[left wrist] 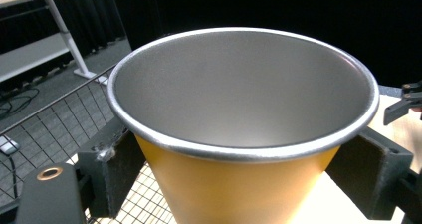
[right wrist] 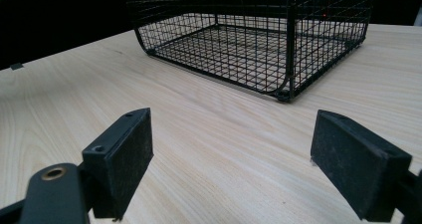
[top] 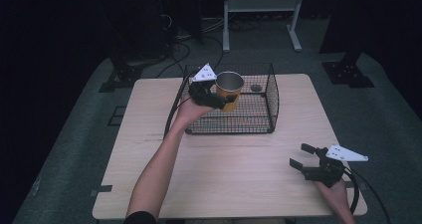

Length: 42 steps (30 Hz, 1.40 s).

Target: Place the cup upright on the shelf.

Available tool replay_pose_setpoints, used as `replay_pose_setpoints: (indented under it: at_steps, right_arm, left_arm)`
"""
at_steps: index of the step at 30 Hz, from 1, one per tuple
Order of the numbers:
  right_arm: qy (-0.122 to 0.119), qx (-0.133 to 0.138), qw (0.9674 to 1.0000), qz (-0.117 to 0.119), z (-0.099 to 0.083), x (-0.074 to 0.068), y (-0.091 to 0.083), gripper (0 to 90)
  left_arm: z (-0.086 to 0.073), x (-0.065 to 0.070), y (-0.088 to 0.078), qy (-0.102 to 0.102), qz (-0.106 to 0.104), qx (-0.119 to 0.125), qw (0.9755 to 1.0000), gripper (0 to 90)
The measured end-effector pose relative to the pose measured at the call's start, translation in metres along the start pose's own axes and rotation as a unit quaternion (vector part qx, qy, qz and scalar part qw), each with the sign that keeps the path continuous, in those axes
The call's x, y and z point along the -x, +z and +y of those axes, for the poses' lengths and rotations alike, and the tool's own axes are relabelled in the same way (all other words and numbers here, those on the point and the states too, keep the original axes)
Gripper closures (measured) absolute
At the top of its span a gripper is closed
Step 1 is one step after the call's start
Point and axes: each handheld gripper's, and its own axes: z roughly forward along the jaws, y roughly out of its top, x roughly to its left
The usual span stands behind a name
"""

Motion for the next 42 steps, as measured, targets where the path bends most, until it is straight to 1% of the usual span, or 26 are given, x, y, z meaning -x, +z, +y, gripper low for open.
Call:
replay_pose_setpoints:
  at_steps: [2,3,4,6,12,15,19,21,22,26,27,28,31,42]
  right_arm:
    - [0.0,0.0,1.0,0.0,0.0,0.0,0.0,15.7]
    - [-0.001,0.0,1.0,0.0,0.0,0.0,0.0,15.7]
    - [-0.001,0.0,1.0,0.0,0.0,0.0,0.0,15.7]
    - [-0.001,0.0,1.0,0.001,0.0,0.0,0.0,15.7]
    - [-0.002,0.0,1.0,0.002,0.0,0.0,0.0,15.7]
    - [-0.002,0.0,1.0,0.002,0.0,0.0,0.0,15.7]
    - [-0.001,0.0,1.0,0.003,0.0,0.0,0.0,15.7]
    - [-0.002,0.0,1.0,0.003,0.0,0.0,0.0,15.7]
    - [-0.002,0.0,1.0,0.003,0.0,0.0,0.0,15.7]
    - [-0.001,-0.003,1.0,0.006,0.0,0.0,0.001,15.7]
    - [-0.001,-0.004,1.0,0.007,0.0,0.0,0.001,15.7]
    - [-0.001,-0.004,1.0,0.007,0.0,0.0,0.001,15.7]
    - [-0.001,-0.002,1.0,0.007,0.0,0.0,0.001,15.6]
    - [-0.001,0.002,1.0,0.008,0.0,0.0,0.0,15.6]
  left_arm:
    - [-0.001,-0.003,0.005,-0.009,-0.002,-0.004,1.0,14.8]
    - [-0.003,-0.007,0.011,-0.013,-0.006,-0.008,0.9999,14.8]
    - [-0.003,-0.007,0.011,-0.013,-0.006,-0.008,0.9999,14.7]
    - [-0.005,-0.008,0.016,-0.009,-0.002,-0.01,0.9999,14.7]
    - [-0.009,-0.013,0.025,-0.008,-0.002,-0.017,0.9998,14.7]
    - [-0.008,-0.016,0.029,-0.009,-0.003,-0.031,0.9995,14.7]
    - [-0.004,-0.019,0.034,-0.003,-0.002,-0.035,0.9994,14.7]
    - [-0.003,-0.021,0.037,-0.003,-0.004,-0.037,0.9993,14.7]
    - [-0.002,-0.022,0.039,-0.004,-0.004,-0.038,0.9993,14.7]
    - [-0.002,-0.025,0.044,0.001,-0.008,-0.046,0.9989,14.6]
    - [-0.003,-0.025,0.046,0.001,-0.009,-0.045,0.9989,14.6]
    - [-0.004,-0.026,0.047,-0.001,-0.009,-0.043,0.999,14.6]
    - [-0.007,-0.028,0.051,-0.003,-0.007,-0.049,0.9988,14.6]
    - [-0.021,-0.036,0.062,-0.023,-0.012,-0.072,0.9971,14.5]
